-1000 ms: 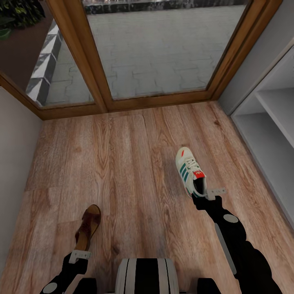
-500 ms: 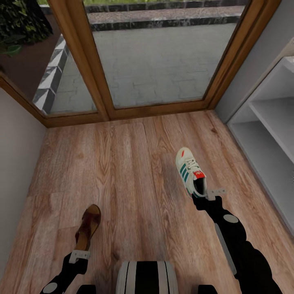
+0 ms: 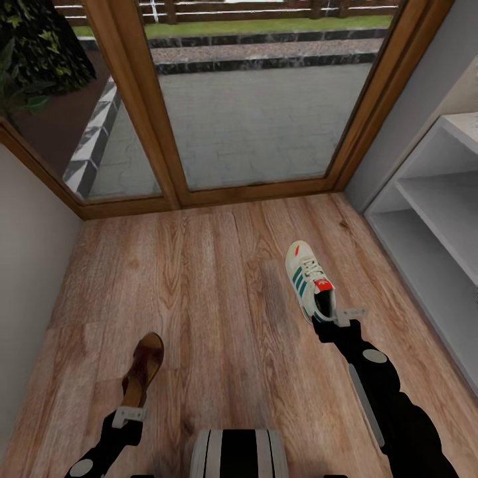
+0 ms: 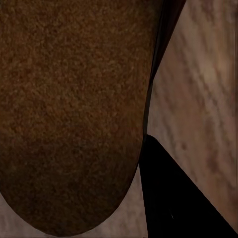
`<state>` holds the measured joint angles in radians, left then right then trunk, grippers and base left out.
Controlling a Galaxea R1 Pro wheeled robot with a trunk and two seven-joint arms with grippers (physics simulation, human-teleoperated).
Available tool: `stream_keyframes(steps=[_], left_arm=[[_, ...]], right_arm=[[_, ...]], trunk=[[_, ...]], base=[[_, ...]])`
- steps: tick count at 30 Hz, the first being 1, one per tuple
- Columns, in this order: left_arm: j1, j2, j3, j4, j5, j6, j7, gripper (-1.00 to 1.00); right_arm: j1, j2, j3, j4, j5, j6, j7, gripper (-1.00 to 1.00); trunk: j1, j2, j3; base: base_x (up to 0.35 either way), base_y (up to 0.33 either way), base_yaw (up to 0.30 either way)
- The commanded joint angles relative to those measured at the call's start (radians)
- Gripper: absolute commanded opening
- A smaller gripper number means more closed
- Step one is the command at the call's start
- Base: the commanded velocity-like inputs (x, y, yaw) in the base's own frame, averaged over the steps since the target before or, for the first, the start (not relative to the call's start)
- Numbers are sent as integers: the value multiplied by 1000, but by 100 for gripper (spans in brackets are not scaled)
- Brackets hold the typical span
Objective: Pick up the two gym shoes and the two sandals from the corridor floor and place them onto the hallstand (shoe rack) in the corridor, making sure they are on the rack and not on the floor. Arrange them so the two gym shoes are next to each other and the two sandals are next to each other.
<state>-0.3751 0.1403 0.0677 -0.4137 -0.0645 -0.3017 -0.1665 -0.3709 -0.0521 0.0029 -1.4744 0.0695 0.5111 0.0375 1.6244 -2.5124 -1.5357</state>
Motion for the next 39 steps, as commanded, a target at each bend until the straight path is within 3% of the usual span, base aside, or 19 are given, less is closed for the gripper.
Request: stream_keyframes(steps=[1,10,13,18,23,34,39], left_arm=[[0,-1,8,1,-11,-3,-7,-100],[0,0,10,12,-3,-3,-4,-100],[0,1,10,13,16,-3,-4,-100],[2,4,10,14,47,-8,-4,-100],[30,5,10,15,76,-66,-2,-100],[112,6,32,15,122,-149,23,-100],[137,3,37,15,129,-182,24,-100]], right_arm=[[0,0,0,-1,7,5,4,-100],[0,-2,-3,-4,10,0,3,-100],[0,-7,-5,-2,15,-10,2,-100],[3,-11,-10,78,19,-66,-1,-100],[31,-12,-15,268,19,-255,-4,-100],[56,-13,-20,766,18,-774,-6,-100],[61,-27,-24,921,16,-924,-6,-100]], trunk=[[-1,0,3],[-5,2,39],[-6,3,53],[-8,4,79],[-10,5,106],[-15,8,166],[-18,9,193]], base=[[0,0,0],[0,0,0],[0,0,0],[0,0,0],[0,0,0],[0,0,0],[0,0,0]])
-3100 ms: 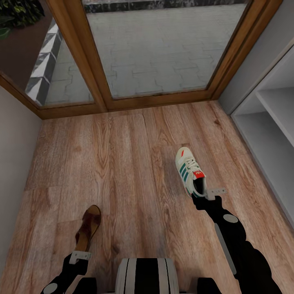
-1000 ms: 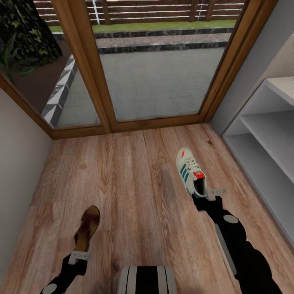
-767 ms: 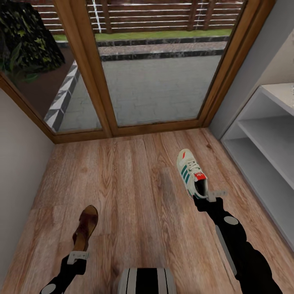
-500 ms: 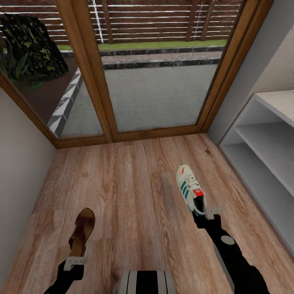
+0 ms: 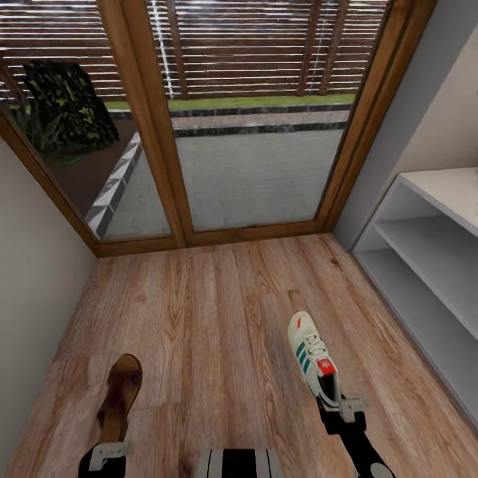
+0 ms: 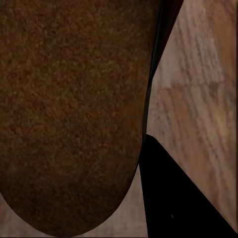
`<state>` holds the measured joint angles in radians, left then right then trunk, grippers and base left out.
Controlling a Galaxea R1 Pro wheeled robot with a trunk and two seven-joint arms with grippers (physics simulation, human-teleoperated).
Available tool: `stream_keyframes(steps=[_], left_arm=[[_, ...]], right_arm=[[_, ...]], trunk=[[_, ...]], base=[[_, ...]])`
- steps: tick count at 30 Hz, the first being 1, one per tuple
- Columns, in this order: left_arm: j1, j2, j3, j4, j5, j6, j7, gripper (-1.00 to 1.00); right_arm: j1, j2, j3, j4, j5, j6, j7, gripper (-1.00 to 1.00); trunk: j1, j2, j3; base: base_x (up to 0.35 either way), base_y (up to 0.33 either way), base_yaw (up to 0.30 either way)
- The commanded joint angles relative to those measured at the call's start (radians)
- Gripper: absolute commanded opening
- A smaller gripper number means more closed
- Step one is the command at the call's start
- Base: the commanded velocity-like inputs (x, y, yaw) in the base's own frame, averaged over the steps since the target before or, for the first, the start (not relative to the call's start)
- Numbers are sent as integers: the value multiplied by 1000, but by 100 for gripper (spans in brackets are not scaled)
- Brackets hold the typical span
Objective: Pick up the two gym shoes and the two sandals from the corridor floor and place them onto the hallstand (shoe rack) in the corridor, making sure they are on the rack and not on the floor. Arrange them so the two gym shoes are next to each other and the two sandals are next to each other.
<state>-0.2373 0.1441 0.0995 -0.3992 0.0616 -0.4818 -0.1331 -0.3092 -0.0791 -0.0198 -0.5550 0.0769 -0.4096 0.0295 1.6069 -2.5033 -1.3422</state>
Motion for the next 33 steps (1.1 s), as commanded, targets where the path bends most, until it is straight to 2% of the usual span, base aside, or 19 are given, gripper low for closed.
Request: stream_keyframes(steps=[1,3,4,7,15,33], left_arm=[[8,-1,5,0,5,-5,-9,-100],[20,-4,5,1,9,-8,-9,-100],[28,-7,5,2,10,-18,-8,-100],[31,-12,5,40,10,-70,-8,-100],[32,-14,6,55,12,-87,-5,-100],[32,-15,5,56,14,-87,-5,-100]], right_arm=[[8,-5,-4,34,8,-26,2,-100],[37,-14,-19,106,7,-101,1,-100],[54,-17,-31,181,6,-198,1,-100],[60,-16,-36,262,5,-240,1,-100],[61,-9,-35,281,4,-245,2,-100],[61,-7,-35,283,4,-245,3,-100]], trunk=[[-1,0,5],[-2,1,16],[-2,1,21],[-3,1,38],[-7,3,81],[-76,129,166]], base=[[0,0,0],[0,0,0],[0,0,0],[0,0,0],[0,0,0],[0,0,-46]])
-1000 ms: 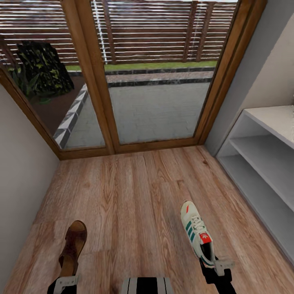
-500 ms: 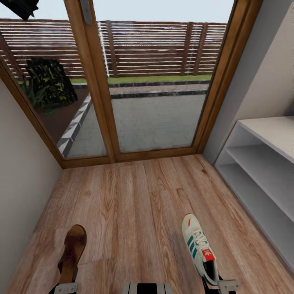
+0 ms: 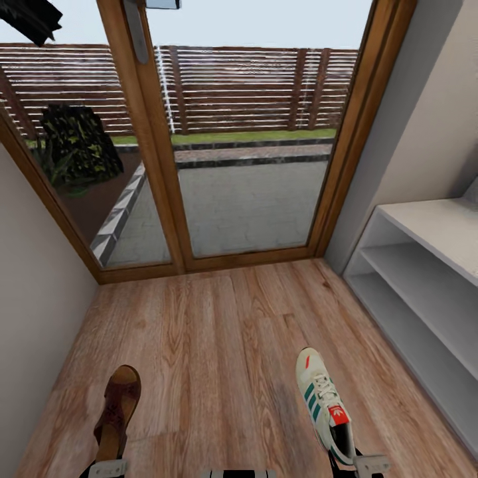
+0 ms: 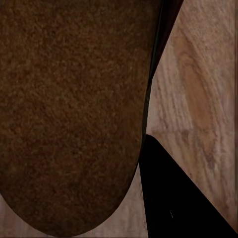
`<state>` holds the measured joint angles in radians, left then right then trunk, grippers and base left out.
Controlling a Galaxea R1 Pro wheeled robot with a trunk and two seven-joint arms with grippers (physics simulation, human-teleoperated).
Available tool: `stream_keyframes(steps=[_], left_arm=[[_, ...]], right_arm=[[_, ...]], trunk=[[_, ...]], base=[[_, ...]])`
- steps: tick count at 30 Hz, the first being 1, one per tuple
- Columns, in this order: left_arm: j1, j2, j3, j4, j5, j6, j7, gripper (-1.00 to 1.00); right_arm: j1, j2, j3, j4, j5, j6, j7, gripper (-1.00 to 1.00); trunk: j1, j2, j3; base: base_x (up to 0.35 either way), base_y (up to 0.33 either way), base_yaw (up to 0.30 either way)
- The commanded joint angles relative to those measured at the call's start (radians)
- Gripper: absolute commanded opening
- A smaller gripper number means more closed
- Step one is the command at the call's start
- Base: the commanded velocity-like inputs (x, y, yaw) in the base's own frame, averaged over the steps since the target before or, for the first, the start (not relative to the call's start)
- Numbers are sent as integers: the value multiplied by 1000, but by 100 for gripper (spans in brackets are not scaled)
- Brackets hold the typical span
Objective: Pick up the two gym shoes and the two sandals from the corridor floor and place them onto the hallstand (shoe rack) in the corridor, making sure they are on the rack and not on the floor. Arrange them so the two gym shoes are next to each other and the two sandals are next to each other.
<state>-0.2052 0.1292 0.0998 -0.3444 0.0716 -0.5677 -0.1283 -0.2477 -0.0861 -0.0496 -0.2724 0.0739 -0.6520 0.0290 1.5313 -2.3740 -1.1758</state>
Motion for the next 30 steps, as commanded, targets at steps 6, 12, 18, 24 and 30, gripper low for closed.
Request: stream_keyframes(steps=[6,12,18,24,30], left_arm=[[0,0,5,1,4,-1,-10,-100],[0,0,5,1,5,-1,-10,-100],[0,0,5,1,5,-1,-10,-100],[0,0,5,1,6,-2,-10,-100],[0,0,5,2,7,-3,-10,-100]], right_arm=[[0,0,-6,1,7,-3,3,-100],[-1,0,-6,1,7,-3,3,-100],[-1,0,-6,1,7,-3,3,-100],[-1,0,-6,1,7,-3,3,-100],[-1,0,-6,1,7,-3,3,-100]], trunk=[[-23,42,28],[-46,84,55],[-69,126,83],[-85,154,104],[-85,154,111]], base=[[0,0,-117],[0,0,-163],[0,0,-177],[0,0,-197],[0,0,-225]])
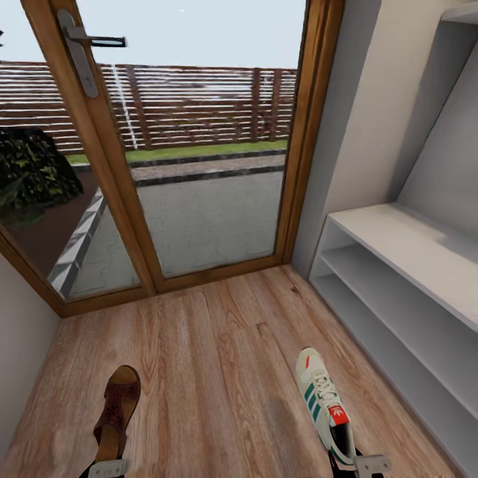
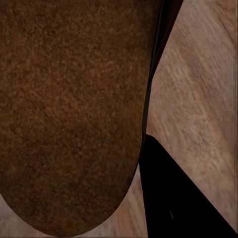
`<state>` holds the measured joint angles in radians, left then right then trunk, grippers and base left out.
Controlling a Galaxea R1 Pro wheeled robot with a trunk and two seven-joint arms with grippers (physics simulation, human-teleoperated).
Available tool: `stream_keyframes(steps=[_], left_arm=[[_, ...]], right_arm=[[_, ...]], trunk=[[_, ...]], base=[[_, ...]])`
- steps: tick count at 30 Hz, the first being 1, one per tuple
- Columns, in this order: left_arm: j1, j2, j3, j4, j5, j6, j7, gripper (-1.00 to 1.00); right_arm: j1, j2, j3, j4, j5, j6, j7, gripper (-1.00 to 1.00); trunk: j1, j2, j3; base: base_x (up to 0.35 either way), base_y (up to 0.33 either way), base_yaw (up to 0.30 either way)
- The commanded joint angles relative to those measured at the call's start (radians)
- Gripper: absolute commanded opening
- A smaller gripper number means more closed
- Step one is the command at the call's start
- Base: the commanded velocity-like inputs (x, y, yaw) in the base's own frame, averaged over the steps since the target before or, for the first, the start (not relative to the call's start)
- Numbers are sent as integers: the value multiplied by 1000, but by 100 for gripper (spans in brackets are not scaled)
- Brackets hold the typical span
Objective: Pick up the two gym shoes and the two sandals from the corridor floor and place them onto the hallstand (shoe rack) in the corridor, making sure they are on the rack and not on the floor. Arrange them so the two gym shoes are next to each other and the two sandals are next to each other.
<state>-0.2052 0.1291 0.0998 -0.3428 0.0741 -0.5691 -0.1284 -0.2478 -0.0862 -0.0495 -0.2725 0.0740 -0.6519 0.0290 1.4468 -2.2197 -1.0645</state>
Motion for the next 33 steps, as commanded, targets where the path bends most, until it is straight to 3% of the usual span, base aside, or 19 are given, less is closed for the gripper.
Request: stream_keyframes(steps=[1,19,24,33], left_arm=[[0,0,5,0,4,-1,-10,-100],[0,0,3,1,3,-2,-11,-100],[0,0,3,1,3,-1,-11,-100],[0,0,3,1,3,-1,-11,-100]], right_arm=[[-1,0,-5,1,7,-3,3,-100],[0,2,-5,1,6,-3,3,-100],[0,2,-5,0,6,-3,3,-100],[-1,2,-6,0,6,-3,3,-100]], trunk=[[0,0,0],[0,0,15],[0,0,16],[0,0,16]], base=[[0,0,-240],[0,3,-253],[17,219,-82],[80,302,-270]])
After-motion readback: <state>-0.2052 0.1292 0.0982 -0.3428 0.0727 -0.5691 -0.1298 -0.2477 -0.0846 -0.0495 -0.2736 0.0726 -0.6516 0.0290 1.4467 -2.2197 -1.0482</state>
